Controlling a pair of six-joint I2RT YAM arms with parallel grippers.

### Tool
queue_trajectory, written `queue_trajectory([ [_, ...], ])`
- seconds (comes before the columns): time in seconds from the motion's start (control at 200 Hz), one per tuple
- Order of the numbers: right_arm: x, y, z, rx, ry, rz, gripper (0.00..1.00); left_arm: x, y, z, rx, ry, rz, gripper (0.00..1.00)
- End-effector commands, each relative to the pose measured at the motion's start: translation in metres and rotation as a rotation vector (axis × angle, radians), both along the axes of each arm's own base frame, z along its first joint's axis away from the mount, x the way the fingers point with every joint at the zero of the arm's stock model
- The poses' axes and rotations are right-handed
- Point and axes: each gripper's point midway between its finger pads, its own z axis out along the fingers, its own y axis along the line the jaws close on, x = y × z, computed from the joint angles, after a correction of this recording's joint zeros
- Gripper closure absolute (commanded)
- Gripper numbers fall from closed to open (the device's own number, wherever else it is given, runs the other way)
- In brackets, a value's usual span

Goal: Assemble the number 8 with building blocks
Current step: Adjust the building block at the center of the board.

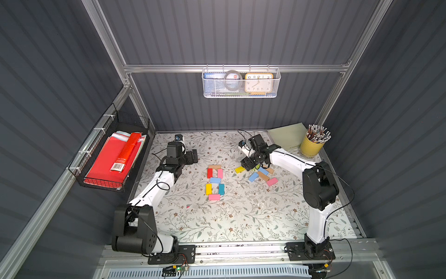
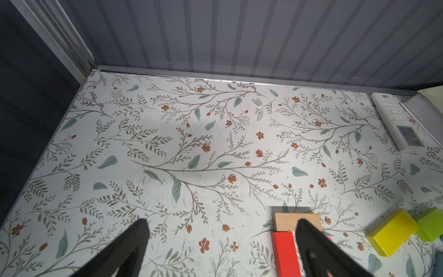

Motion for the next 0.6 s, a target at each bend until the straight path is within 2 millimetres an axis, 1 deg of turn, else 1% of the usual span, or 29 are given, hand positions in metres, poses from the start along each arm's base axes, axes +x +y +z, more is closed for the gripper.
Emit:
queue_trajectory([
  [0.0,-0.002,0.012,-0.010,-0.060,-0.094,0.233,0.21,-0.001,0.001,-0.003,0.011,0.003,-0.012,0.01],
  [0.08,-0.006,0.018,-0.017,-0.094,-0.103,0.366,0.21,-0.001,0.001,-0.003,0.012,0.003,-0.011,0.01],
  [0.12,-0.005,0.019,-0.022,-0.121,-0.118,0.417,0.21,-0.001,0.001,-0.004,0.014,0.005,-0.011,0.01],
  [0.245,0.005,0.015,-0.038,-0.202,-0.169,0.496,0.22,-0.002,0.002,-0.004,0.017,0.006,-0.007,0.01],
  [0.295,0.006,0.016,-0.044,-0.210,-0.165,0.525,0.22,-0.002,0.002,-0.004,0.018,0.007,-0.006,0.01],
  [0.45,0.009,0.025,-0.040,-0.152,-0.181,0.572,0.27,-0.001,0.003,-0.006,0.022,0.010,-0.005,0.01],
  [0.595,0.009,0.025,-0.049,-0.168,-0.173,0.596,0.27,-0.001,0.003,-0.006,0.024,0.012,-0.004,0.01],
])
